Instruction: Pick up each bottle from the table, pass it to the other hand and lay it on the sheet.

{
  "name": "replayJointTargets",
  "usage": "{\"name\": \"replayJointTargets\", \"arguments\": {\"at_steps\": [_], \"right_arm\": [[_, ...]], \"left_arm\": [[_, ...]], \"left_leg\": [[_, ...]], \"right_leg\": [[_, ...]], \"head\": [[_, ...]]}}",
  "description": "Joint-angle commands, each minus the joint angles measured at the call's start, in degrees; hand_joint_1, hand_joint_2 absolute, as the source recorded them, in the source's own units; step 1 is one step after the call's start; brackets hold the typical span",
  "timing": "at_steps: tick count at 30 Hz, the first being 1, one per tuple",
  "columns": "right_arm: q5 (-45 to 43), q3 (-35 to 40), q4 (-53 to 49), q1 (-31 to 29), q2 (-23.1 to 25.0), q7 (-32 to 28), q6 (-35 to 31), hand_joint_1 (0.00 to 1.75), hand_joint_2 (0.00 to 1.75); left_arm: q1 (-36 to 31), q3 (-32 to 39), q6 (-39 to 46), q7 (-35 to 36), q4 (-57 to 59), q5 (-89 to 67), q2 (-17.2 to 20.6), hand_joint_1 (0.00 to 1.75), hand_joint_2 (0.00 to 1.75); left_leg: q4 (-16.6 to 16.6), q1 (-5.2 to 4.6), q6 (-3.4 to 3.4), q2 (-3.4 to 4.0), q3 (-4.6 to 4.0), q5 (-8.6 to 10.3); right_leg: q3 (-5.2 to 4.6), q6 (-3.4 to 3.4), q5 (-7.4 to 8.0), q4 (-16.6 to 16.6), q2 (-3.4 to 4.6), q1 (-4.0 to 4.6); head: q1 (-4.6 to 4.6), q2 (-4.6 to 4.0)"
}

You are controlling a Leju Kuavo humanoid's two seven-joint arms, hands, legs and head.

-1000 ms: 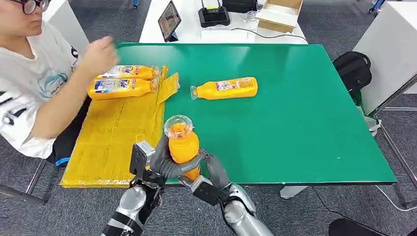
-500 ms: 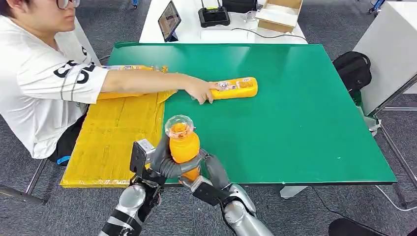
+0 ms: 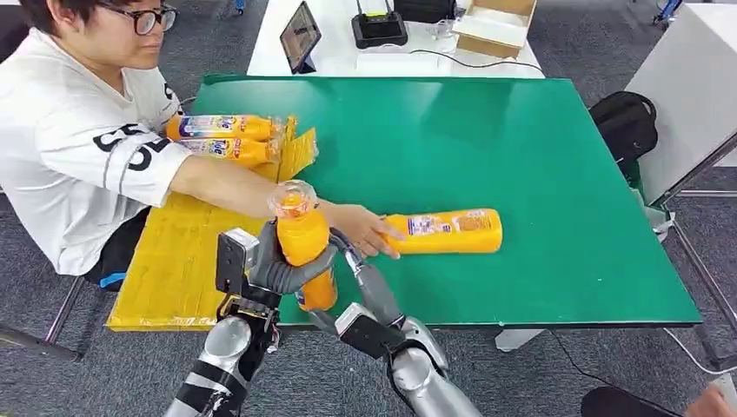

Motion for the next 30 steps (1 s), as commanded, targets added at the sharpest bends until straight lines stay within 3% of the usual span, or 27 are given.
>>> {"name": "replayJointTargets", "arguments": {"at_steps": [1,5,11,17,19,24,27,28,30], "right_arm": [[-1.5,2.6,-4.4,-1.6,-1.6,0.0,0.7,0.0,0.0],[-2.8,3.3,-3.8,-2.1,-1.3,-0.8,0.1,0.0,0.0],[-4.9,2.9,-8.6,-0.7,-0.8,-3.3,-4.2,0.0,0.0],[-9.3,0.7,-13.2,1.1,0.0,-4.9,-8.6,0.0,0.0],[-10.2,0.4,-13.8,1.1,0.1,-5.4,-9.3,0.0,0.0],[-12.3,-0.6,-16.2,1.6,0.3,-5.9,-10.6,0.0,0.0],[-14.0,-0.9,-15.6,0.9,0.5,-5.8,-9.6,0.0,0.0],[-14.4,-0.7,-14.9,0.4,0.6,-5.9,-9.2,0.0,0.0],[-14.5,-0.5,-14.4,0.0,0.7,-5.9,-8.9,0.0,0.0]], "left_arm": [[-10.2,11.7,13.9,-3.2,9.6,-4.5,2.1,1.75,1.75],[-14.0,16.3,18.5,-5.8,15.8,-6.5,2.9,1.75,1.75],[-18.0,19.4,32.9,-8.5,23.9,-18.2,6.1,1.75,1.75],[-18.1,33.2,35.1,-5.4,25.1,-50.1,5.1,1.75,1.75],[-18.4,34.9,35.1,-4.1,26.0,-57.4,5.4,1.75,1.75],[-20.1,28.5,35.1,2.0,35.7,-70.0,10.4,1.75,1.75],[-21.2,24.0,31.7,-3.1,43.3,-67.3,12.7,1.75,1.75],[-21.1,20.0,31.9,-1.5,45.0,-70.5,14.2,1.75,1.75],[-21.2,18.6,30.6,-1.6,46.7,-70.7,14.7,1.75,1.75]], "left_leg": [[0.0,0.01,0.02,0.19,0.09,-0.03],[-0.1,0.05,0.02,0.27,0.31,-0.05],[0.0,0.04,0.02,0.31,0.28,-0.07],[0.0,0.03,0.0,0.3,0.2,-0.05],[0.0,0.04,0.01,0.34,0.22,-0.07],[0.0,0.05,0.0,0.3,0.27,-0.05],[0.0,0.04,0.0,0.25,0.21,-0.02],[-0.1,0.04,0.02,0.28,0.33,-0.06],[-0.1,0.02,0.0,0.3,0.21,-0.02]], "right_leg": [[0.03,-0.12,0.02,0.0,0.1,0.03],[0.24,-0.25,-0.02,0.0,0.05,0.1],[0.2,-0.2,-0.05,0.0,0.11,0.07],[0.11,-0.15,-0.02,0.0,0.13,0.05],[0.13,-0.17,-0.03,0.0,0.16,0.07],[0.17,-0.2,-0.05,0.0,0.09,0.08],[0.12,-0.16,-0.04,0.0,0.05,0.06],[0.23,-0.23,-0.07,0.0,0.06,0.08],[0.09,-0.14,-0.02,0.0,0.11,0.04]], "head": [[-0.02,0.0],[0.0,0.0],[0.0,0.0],[0.0,0.0],[0.0,0.0],[0.0,0.0],[-0.02,0.0],[-0.02,0.0],[-0.02,0.0]]}}
